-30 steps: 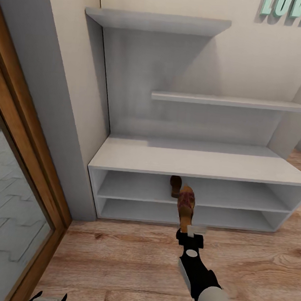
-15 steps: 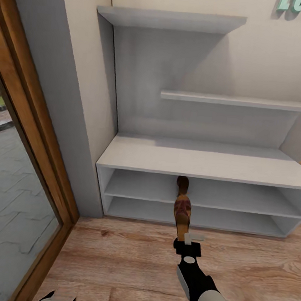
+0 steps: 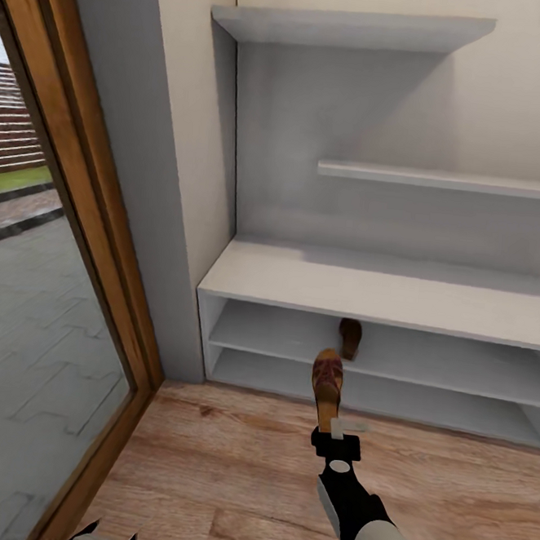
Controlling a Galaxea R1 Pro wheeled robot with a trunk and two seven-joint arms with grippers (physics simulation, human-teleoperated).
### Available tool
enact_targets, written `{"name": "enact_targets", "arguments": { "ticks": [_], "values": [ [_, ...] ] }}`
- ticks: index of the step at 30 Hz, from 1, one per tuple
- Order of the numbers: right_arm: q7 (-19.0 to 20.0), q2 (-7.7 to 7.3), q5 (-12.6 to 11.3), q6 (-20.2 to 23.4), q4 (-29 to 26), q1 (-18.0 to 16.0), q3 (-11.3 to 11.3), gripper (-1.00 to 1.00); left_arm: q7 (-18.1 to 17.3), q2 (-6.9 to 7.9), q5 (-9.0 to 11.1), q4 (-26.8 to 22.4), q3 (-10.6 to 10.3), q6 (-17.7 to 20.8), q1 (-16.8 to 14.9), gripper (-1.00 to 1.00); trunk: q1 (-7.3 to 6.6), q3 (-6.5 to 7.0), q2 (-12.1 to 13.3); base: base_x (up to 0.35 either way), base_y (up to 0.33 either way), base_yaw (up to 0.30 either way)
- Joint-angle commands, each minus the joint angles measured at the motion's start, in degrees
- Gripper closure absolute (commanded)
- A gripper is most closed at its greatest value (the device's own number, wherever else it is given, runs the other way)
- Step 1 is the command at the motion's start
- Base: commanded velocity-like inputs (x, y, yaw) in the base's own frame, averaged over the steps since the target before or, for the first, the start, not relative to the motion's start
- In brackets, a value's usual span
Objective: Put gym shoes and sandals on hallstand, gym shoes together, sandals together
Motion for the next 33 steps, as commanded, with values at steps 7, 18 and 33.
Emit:
{"name": "enact_targets", "arguments": {
  "ticks": [7, 18, 33],
  "values": [
    [0.0, 0.06, 0.2, -0.3, 0.0, 0.0, -0.4, 1.0, -0.6, -0.06, 0.6, 0.1, 0.1, 0.1, 0.0, -1.0, -0.01, -0.45, 0.0, 0.039, 0.0, 0.175],
    [0.0, 0.06, 0.2, -0.3, 0.0, 0.0, -0.4, 1.0, -0.4, -0.06, 0.6, 0.1, 0.2, 0.2, 0.0, -1.0, -0.01, -0.58, 0.0, 0.146, 0.0, 0.031],
    [0.0, 0.06, -5.3, 8.9, -11.8, 0.0, -0.5, 1.0, -0.3, -0.06, 0.6, 0.1, 0.2, 0.2, 0.0, -1.0, -0.01, -0.58, 0.0, 0.085, 0.0, 0.001]
  ]
}}
